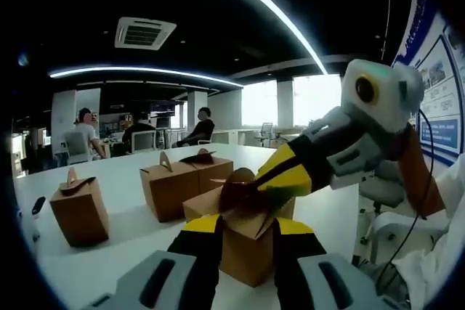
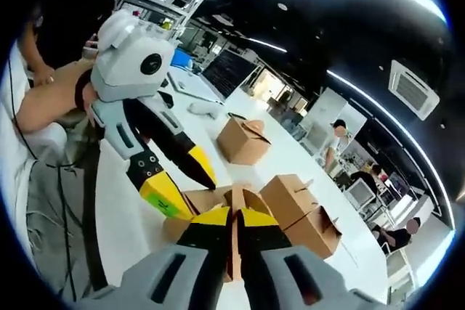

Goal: Pick up one paper box from the group, open the paper box, and remove the item inside

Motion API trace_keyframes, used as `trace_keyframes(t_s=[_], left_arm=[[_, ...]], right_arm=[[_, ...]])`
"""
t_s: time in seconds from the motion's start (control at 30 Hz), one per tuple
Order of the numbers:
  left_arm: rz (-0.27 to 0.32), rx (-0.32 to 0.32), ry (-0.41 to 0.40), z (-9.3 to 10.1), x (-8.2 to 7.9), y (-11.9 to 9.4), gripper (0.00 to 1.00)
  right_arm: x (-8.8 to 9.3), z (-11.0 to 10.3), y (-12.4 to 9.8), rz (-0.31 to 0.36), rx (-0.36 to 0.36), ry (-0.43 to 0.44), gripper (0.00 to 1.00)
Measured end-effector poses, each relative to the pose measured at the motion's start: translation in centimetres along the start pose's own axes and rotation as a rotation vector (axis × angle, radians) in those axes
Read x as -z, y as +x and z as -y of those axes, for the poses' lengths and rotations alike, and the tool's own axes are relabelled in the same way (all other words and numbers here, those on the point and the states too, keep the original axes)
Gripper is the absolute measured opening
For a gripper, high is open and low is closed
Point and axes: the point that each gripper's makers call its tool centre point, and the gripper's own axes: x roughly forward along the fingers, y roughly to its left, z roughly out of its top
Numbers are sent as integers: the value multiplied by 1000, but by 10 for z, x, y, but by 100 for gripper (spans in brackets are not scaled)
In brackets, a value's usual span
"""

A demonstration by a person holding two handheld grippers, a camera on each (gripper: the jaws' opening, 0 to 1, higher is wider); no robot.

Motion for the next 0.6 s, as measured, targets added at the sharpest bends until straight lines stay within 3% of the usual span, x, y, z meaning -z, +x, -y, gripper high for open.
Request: trace_keyframes(t_s=[0.6], left_arm=[[2, 2, -1, 0, 0, 0, 29]], right_arm=[[-4, 12, -14, 30, 36, 37, 5]])
